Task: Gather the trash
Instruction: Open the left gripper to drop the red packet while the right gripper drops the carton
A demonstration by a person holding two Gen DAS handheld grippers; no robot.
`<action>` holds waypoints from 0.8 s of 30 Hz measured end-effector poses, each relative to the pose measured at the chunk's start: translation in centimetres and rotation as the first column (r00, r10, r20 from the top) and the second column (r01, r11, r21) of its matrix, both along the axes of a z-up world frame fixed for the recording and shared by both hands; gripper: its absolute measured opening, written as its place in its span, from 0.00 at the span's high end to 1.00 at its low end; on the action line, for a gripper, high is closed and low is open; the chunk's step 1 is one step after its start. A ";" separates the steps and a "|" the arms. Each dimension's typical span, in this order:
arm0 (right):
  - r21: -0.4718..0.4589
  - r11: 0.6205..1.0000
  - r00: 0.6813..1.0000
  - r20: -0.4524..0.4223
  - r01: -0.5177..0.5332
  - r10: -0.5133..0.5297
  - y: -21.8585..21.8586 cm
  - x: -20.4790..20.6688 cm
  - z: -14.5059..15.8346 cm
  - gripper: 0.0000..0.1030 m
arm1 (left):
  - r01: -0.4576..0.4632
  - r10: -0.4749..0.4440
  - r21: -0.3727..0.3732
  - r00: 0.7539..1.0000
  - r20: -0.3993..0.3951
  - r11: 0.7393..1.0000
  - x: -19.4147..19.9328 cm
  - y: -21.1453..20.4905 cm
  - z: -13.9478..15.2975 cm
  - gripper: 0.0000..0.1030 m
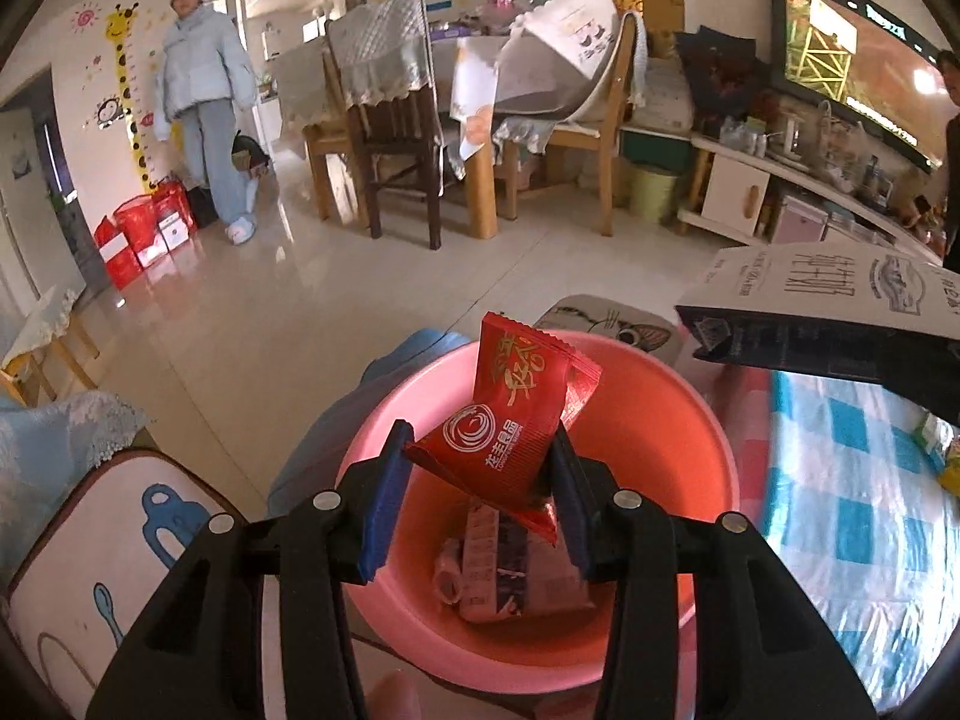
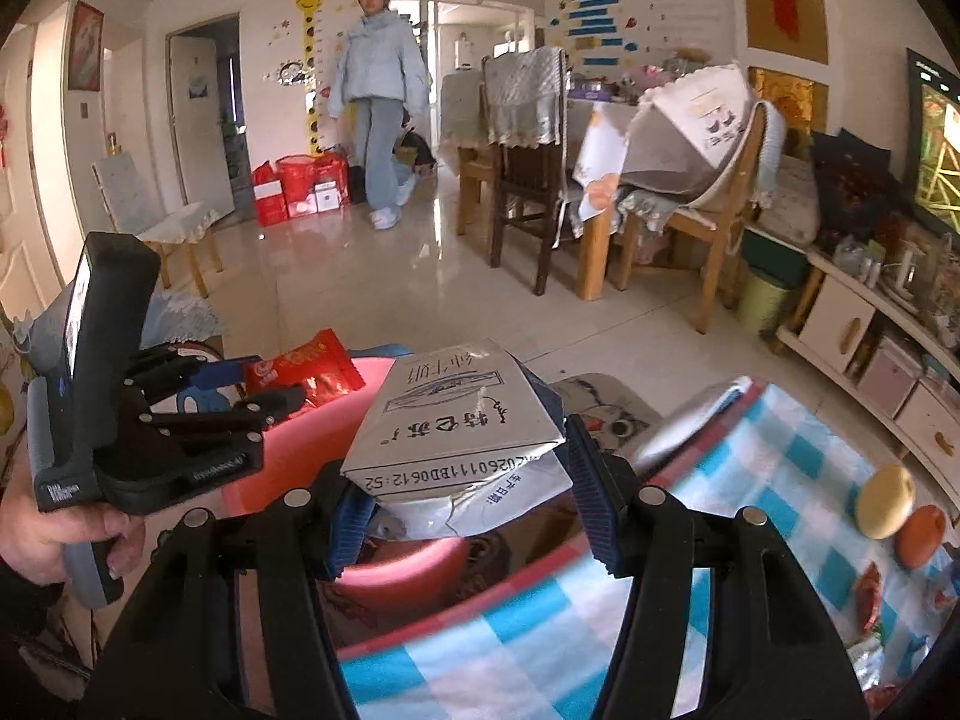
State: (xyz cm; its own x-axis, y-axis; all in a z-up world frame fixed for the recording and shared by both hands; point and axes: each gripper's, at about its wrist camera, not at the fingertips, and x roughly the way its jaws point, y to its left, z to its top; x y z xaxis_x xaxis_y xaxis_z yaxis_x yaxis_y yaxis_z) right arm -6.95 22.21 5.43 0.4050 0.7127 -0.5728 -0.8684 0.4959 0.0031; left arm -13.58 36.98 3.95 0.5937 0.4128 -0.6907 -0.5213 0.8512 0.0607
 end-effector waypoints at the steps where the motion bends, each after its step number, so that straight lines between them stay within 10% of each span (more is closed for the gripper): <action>1: -0.006 1.000 1.000 -0.003 -0.004 0.004 0.6 0.0 -0.2 0.42 | -0.003 0.003 -0.006 1.000 -0.003 1.000 0.1 0.4 -0.4 0.55; 24: -0.066 0.998 0.999 -0.033 -0.024 0.021 5.2 -0.5 -3.1 0.42 | -0.009 0.007 -0.048 0.999 -0.031 0.999 0.3 2.8 -3.4 0.55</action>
